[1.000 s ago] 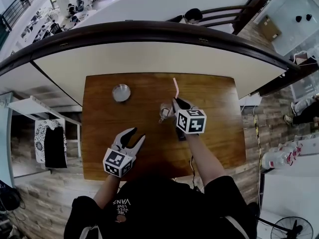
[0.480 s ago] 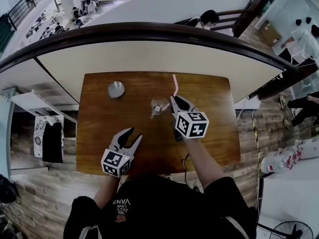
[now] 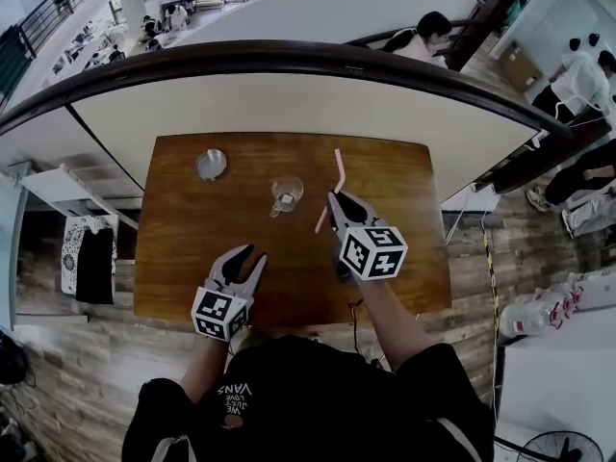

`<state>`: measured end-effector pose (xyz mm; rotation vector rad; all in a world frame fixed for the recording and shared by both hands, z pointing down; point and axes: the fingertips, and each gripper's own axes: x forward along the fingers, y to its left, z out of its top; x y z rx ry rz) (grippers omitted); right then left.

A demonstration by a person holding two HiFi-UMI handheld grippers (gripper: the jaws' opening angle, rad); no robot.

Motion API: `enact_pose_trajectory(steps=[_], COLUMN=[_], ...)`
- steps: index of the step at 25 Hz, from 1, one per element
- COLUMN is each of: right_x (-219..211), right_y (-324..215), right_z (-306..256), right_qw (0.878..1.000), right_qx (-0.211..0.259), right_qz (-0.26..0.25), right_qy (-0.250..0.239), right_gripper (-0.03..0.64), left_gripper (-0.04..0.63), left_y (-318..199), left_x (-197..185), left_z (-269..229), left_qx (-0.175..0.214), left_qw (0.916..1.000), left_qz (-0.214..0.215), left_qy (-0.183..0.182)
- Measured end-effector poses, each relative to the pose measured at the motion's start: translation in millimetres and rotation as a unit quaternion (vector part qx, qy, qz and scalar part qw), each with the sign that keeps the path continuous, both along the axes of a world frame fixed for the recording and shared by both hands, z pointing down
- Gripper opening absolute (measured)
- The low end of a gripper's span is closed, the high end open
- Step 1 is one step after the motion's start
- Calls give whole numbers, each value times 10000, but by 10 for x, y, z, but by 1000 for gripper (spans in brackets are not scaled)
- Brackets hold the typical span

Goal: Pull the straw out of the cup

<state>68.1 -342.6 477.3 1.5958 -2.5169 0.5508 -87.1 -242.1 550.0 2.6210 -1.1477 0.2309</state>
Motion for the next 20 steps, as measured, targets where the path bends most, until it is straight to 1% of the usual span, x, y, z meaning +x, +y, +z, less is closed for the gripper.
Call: enact_pose_trajectory(steps=[9, 15, 20], right_x=[314, 454, 575], right_y=[454, 755, 1016], right_z=[116, 159, 257], right_qw=[9999, 9997, 9994], right_qx=[-138, -163, -254], right_qz=[7, -24, -47], right_qy=[-101, -180, -209], right_gripper=[31, 31, 31], left_gripper=[48, 25, 14], left_y=[258, 470, 648], left_x=[244, 353, 484], left_z=[-88, -122, -103], left_qx=[160, 209, 169], left_qw=[9997, 9993, 9992], left_qz=[-160, -282, -336], left_qy=[-103, -135, -135])
